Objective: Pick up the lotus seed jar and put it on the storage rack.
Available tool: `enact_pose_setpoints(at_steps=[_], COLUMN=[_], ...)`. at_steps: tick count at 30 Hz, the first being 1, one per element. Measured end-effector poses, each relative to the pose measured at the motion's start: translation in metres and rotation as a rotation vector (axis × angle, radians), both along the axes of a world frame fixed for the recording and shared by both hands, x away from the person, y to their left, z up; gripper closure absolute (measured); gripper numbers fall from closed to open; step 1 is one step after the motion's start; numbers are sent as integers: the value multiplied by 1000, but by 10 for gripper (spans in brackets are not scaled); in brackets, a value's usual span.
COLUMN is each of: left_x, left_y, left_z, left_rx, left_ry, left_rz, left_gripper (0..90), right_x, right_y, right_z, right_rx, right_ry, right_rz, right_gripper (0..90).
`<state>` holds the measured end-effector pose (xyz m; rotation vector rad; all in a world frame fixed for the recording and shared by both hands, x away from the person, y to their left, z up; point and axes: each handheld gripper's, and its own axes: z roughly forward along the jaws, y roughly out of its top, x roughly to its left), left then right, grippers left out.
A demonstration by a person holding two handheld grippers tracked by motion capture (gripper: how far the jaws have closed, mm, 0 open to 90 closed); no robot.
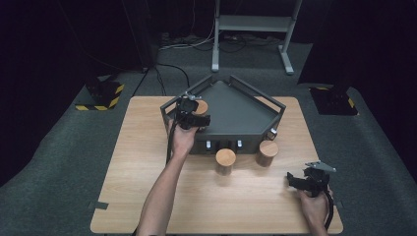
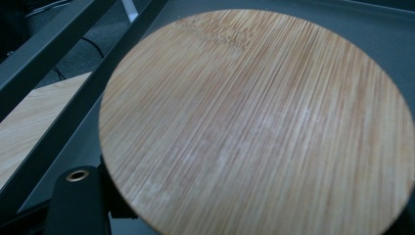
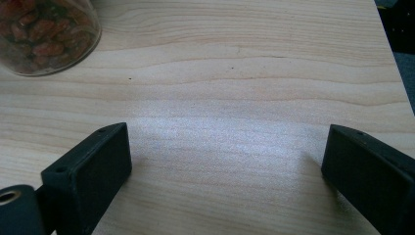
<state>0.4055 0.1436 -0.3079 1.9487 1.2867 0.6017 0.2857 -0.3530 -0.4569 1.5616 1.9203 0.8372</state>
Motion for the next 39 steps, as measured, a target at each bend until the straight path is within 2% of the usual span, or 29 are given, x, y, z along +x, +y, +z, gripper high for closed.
enact_pose_setpoints(at_steps=[8,14,17,27,28,30,31,34,39], left_x=[-1,-3,-6,-7,-7,-7,-7,-11,-16], left_y=[2,3,0,1,1,3,5,4,5], left_z=[-3,-5,-8,-8,-8,-9,-9,-7,-3], left_rx=[4,7,21,27,27,11,5,13,19], left_ry=[1,-8,-22,-27,-27,-32,-33,-47,-59], left_rz=[3,-4,-6,-13,-13,-22,-26,-38,-44], left_gripper=[254,254,254,252,240,157,157,78,49], right_x=[0,0,0,0,0,0,0,0,0], right_y=[0,0,0,0,0,0,0,0,0], right_z=[0,0,0,0,0,0,0,0,0], right_rx=[0,0,0,0,0,0,0,-1,0], right_ry=[0,0,0,0,0,0,0,-1,0], right_rz=[0,0,0,0,0,0,0,1,0], right_gripper=[36,36,36,36,36,36,36,36,36])
